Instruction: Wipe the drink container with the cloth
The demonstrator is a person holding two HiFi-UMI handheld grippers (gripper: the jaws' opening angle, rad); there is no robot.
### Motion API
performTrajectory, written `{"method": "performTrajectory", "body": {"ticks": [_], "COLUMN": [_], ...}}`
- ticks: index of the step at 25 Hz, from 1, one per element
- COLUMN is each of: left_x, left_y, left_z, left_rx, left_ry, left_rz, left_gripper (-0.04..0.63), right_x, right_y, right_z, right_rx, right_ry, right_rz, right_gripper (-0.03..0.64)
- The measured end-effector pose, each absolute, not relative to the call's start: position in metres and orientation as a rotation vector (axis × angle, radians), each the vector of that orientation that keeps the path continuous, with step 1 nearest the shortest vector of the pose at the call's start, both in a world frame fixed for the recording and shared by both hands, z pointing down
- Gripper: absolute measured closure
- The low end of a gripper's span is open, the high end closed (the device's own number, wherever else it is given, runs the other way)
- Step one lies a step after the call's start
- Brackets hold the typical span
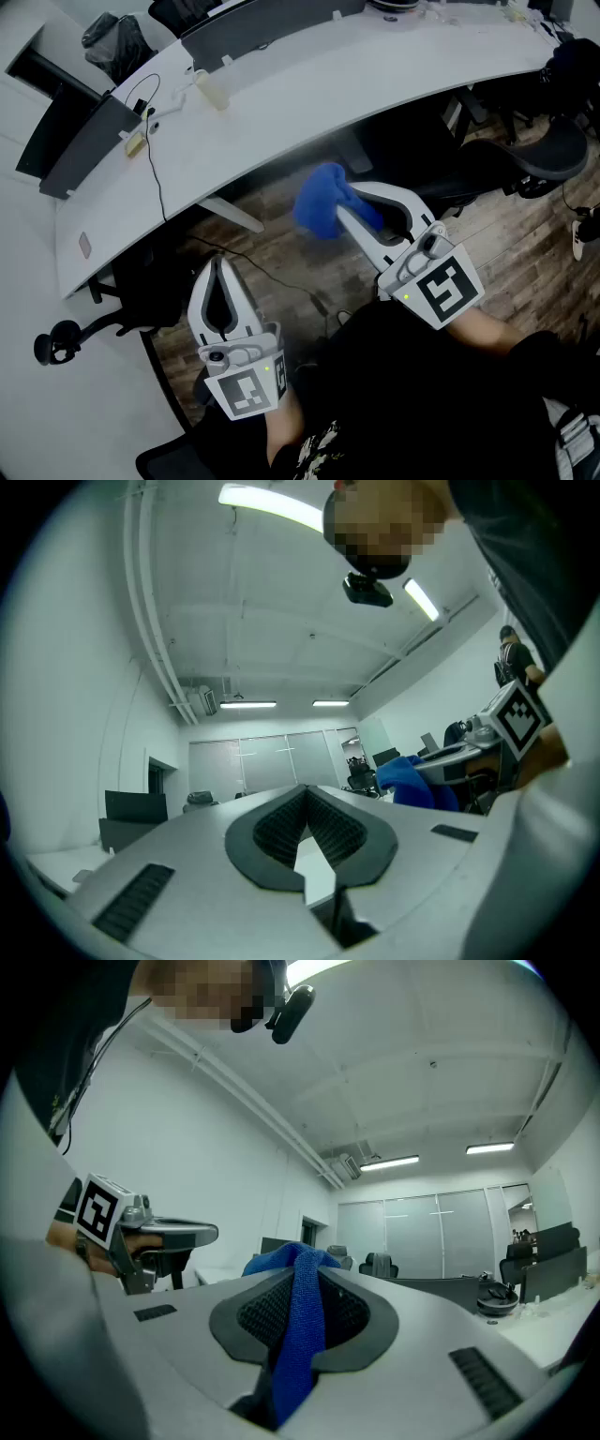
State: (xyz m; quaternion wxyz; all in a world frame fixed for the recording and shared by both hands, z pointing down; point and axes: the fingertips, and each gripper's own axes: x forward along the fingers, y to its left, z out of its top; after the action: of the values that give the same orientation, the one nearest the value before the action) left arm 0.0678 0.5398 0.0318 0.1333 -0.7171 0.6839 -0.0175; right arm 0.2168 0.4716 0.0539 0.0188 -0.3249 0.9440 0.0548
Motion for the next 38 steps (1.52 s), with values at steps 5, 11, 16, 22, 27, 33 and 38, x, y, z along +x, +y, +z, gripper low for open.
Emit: {"method": "performTrajectory", "body": {"ticks": [5,11,16,22,27,33,38], "left_x": [0.07,0.078,0.083,0.094,0.109,0.117,0.121], "left_y": [0.536,0.533,0.532,0.541,0.549,0.551,0.549], "left_z": [0.034,0.039,0.042,0.052,0.062,0.057,0.06], "left_rx": [-2.092,-2.09,-2.065,-2.013,-1.989,-1.952,-1.957], "left_ry": [1.987,2.012,2.057,2.162,2.221,2.223,2.221], "left_rz": [-0.048,-0.075,-0.082,-0.05,-0.057,-0.098,-0.11], "left_gripper": [0.592,0.592,0.592,0.592,0.592,0.592,0.592], "right_x": [0.218,0.228,0.242,0.263,0.275,0.276,0.275], "right_y": [0.47,0.465,0.459,0.45,0.452,0.449,0.45], "right_z": [0.053,0.053,0.068,0.08,0.086,0.088,0.088], "right_rx": [-1.002,-0.95,-0.966,-0.922,-0.881,-0.836,-0.823], "right_ry": [2.932,2.909,2.945,2.981,3.028,3.032,3.026], "right_rz": [0.162,0.11,0.08,0.108,0.182,0.2,0.194], "right_gripper": [0.561,0.561,0.561,0.561,0.56,0.561,0.561]}}
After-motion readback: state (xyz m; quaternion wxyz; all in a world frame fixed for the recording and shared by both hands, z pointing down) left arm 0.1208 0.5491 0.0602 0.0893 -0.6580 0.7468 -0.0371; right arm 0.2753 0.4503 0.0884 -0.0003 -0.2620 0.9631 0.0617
